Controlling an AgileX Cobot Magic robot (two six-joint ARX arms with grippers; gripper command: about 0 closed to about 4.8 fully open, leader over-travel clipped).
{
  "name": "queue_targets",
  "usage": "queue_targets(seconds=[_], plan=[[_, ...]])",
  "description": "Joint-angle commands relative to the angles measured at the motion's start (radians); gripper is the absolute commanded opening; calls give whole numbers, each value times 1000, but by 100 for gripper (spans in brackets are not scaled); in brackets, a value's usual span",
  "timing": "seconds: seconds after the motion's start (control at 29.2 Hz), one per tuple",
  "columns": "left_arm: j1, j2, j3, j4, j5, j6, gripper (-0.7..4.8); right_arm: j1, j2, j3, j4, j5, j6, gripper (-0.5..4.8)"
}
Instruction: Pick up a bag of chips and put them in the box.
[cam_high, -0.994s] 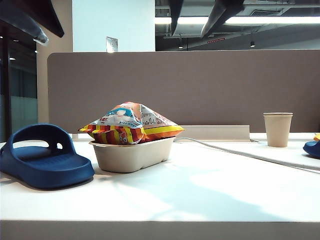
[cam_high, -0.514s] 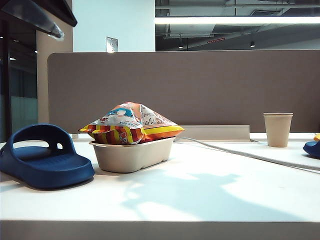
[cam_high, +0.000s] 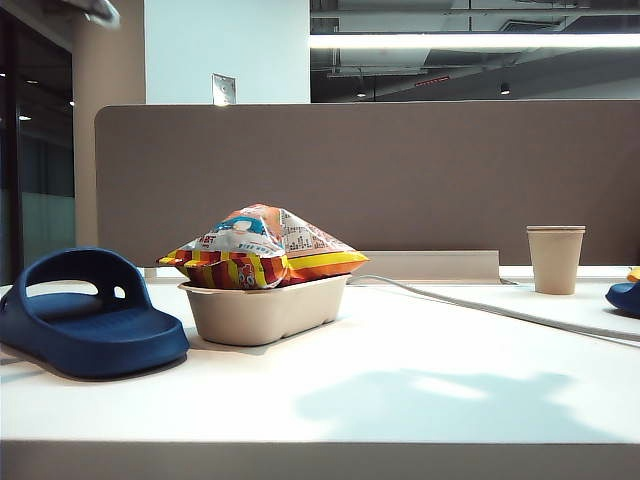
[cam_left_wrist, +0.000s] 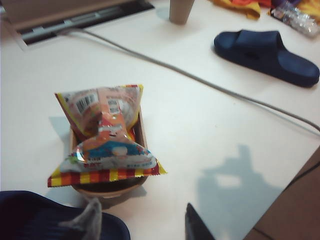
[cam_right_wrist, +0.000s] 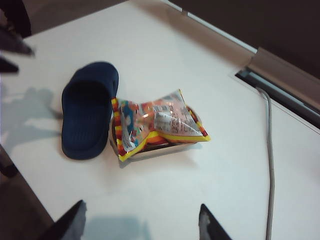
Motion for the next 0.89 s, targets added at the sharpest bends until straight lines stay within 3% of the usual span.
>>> queue_targets(seconds=[0.03,0.38,0.62,0.89], plan=[[0,-48,5,-21,5,-7,215,1,-90,-99,80,-6,-6,283],[0,-206,4,-64,4,-43,215,1,-311,-350,206,-34,1,282],[0,-366,3,-103,-8,-70,215,1,-369,-414,209,-41,6,273],[0,-486,3,-223,-30,-66,215,2,-379,-491,289,-138,-10,273]])
